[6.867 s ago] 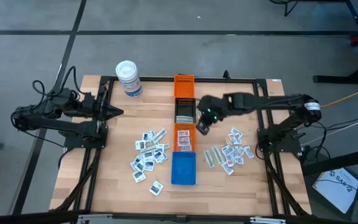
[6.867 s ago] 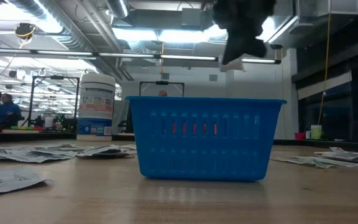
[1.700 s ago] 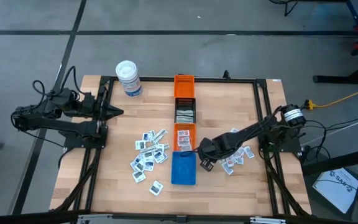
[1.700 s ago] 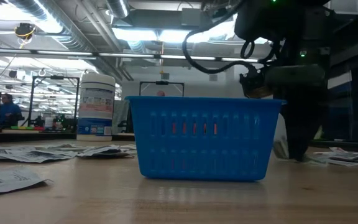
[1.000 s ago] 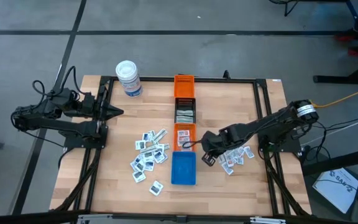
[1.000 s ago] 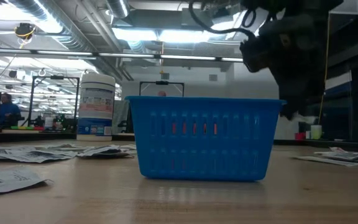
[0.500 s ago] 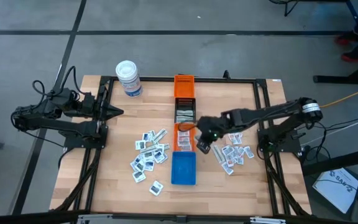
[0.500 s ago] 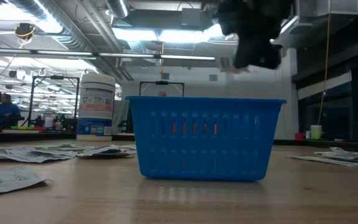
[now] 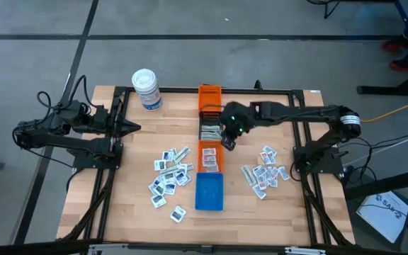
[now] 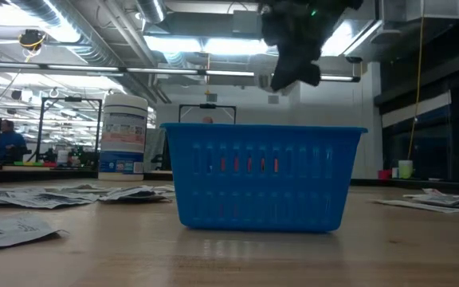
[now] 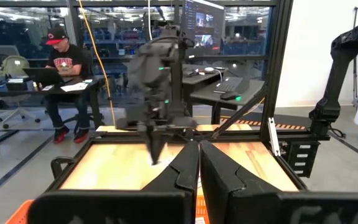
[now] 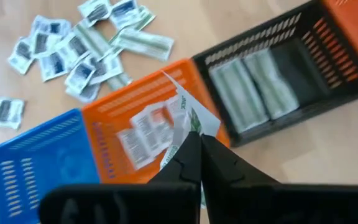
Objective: Pick & Place First Aid Supplies
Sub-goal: Put the green bandage into the black bin
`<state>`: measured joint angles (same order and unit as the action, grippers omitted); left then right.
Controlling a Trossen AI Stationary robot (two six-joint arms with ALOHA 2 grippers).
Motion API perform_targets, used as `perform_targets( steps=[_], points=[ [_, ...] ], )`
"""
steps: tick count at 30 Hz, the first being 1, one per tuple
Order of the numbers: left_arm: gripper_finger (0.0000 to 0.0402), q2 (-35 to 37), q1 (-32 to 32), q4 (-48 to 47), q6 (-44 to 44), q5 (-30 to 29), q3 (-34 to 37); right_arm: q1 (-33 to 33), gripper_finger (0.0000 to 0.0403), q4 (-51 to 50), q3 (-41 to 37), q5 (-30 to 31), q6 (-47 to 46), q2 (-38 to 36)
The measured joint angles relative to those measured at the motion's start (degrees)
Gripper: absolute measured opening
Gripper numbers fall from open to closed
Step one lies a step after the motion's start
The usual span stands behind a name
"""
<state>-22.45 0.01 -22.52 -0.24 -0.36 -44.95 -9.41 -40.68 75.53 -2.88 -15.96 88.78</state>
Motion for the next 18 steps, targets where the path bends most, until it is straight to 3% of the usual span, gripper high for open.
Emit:
perform_targets(
  steps=[18],
  points=[
    [0.0010, 0.0, 0.0, 0.0, 0.0, 0.0, 0.0, -12.8, 0.0003, -4.0, 14.4, -7.9, 19.2, 19.6]
  ],
)
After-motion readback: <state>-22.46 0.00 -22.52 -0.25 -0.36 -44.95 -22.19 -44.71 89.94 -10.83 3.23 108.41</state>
